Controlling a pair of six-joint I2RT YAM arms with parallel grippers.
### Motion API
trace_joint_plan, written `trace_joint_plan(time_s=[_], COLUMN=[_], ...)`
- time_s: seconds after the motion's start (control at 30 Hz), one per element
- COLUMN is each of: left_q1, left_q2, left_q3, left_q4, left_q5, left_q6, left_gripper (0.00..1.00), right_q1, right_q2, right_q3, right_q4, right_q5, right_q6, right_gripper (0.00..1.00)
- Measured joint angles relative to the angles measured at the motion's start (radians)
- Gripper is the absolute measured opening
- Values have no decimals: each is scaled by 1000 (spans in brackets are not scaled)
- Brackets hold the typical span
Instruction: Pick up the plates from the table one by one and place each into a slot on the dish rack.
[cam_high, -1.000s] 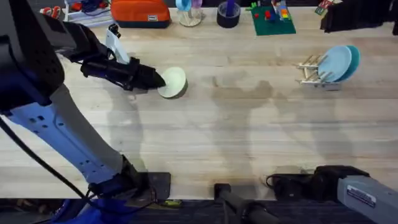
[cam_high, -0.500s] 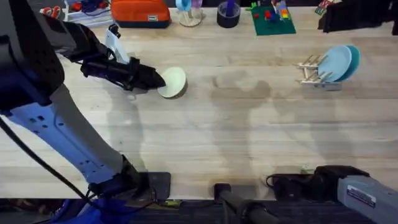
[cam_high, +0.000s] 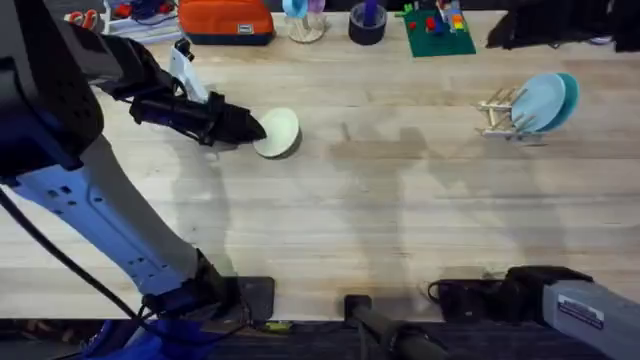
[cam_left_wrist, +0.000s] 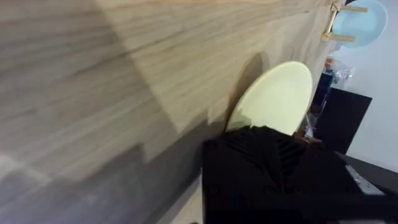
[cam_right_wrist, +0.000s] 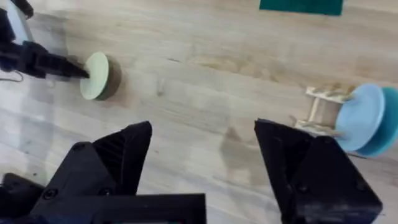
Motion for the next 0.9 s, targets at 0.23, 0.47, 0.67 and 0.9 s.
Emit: trace_joint_plan(time_s=[0.23, 0.47, 0.67, 0.9], left_q1=[0, 0, 0, 0], left_q2=[0, 0, 0, 0], left_q3=[0, 0, 0, 0], left_q4=[0, 3, 3, 4], left_q5=[0, 0, 0, 0], left_q6=[0, 0, 0, -3], left_gripper=[41, 41, 41, 41], right_q1=[0, -1, 22, 137], right_q2=[92, 199, 274, 333], right_q3=[0, 0, 0, 0], right_q4=[0, 2, 3, 53], right_q5=[-29, -119, -142, -148], right_q6=[100, 145, 173, 197], right_gripper=[995, 995, 993, 993])
